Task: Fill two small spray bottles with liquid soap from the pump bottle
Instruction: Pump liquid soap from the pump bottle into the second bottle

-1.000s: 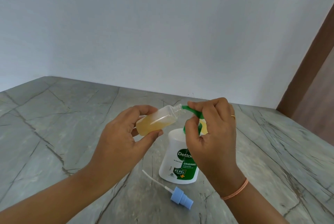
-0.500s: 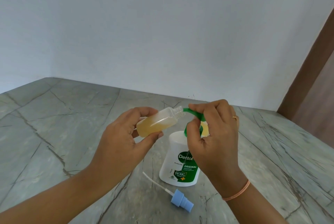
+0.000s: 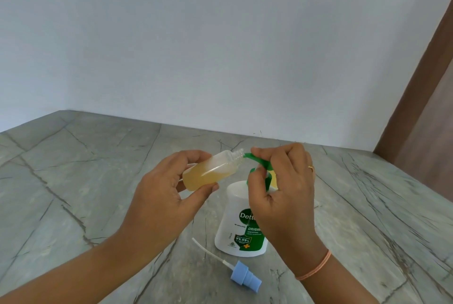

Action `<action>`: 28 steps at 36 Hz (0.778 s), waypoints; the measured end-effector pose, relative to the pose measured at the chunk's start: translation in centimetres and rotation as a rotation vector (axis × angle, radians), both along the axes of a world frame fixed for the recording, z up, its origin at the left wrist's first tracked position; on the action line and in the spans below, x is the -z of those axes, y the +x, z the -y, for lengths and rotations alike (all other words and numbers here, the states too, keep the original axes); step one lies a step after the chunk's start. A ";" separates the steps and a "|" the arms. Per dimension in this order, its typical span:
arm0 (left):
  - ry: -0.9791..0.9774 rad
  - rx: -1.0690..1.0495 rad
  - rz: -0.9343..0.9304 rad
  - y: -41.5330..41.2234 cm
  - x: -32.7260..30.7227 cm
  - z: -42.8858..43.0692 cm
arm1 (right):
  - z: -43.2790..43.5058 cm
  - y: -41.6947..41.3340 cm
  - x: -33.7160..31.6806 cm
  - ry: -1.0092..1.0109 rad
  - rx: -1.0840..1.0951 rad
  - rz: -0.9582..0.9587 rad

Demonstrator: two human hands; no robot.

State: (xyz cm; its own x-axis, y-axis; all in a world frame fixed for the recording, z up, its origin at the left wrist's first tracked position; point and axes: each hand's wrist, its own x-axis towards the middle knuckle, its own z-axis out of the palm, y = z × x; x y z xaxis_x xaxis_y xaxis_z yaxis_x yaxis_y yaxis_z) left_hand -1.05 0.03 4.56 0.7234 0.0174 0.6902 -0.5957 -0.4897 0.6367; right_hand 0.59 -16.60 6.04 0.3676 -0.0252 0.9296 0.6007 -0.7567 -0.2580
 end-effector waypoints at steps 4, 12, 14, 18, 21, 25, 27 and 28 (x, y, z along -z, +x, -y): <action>-0.008 0.003 -0.004 0.0 -0.1 0.1 | 0.4 -0.3 -0.9 -0.011 0.002 -0.001; -0.021 0.007 -0.015 -0.1 -0.1 0.1 | 0.3 -0.3 -0.7 -0.007 -0.013 0.012; -0.020 0.009 -0.017 -0.1 -0.1 0.2 | 0.1 -0.1 -0.4 -0.001 -0.014 0.022; 0.002 0.002 -0.018 0.0 0.1 0.0 | -0.2 0.2 0.5 0.014 -0.008 0.045; 0.010 -0.008 -0.018 -0.1 0.1 0.0 | -0.3 0.3 0.7 0.013 -0.008 0.047; 0.013 -0.016 -0.019 -0.1 0.1 0.1 | -0.3 0.0 0.2 0.006 -0.008 0.022; 0.014 -0.023 -0.021 -0.1 0.1 0.1 | 0.0 -0.2 -0.2 -0.002 -0.010 0.014; 0.012 -0.023 -0.022 -0.1 0.0 0.1 | 0.2 -0.3 -0.4 -0.006 -0.006 0.013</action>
State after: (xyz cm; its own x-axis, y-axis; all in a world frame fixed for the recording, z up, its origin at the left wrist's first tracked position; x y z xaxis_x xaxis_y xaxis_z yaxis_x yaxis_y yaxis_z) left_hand -1.18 -0.11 4.52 0.7377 0.0261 0.6747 -0.5703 -0.5106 0.6434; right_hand 0.29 -16.76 6.48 0.3553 -0.0178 0.9346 0.6085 -0.7545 -0.2457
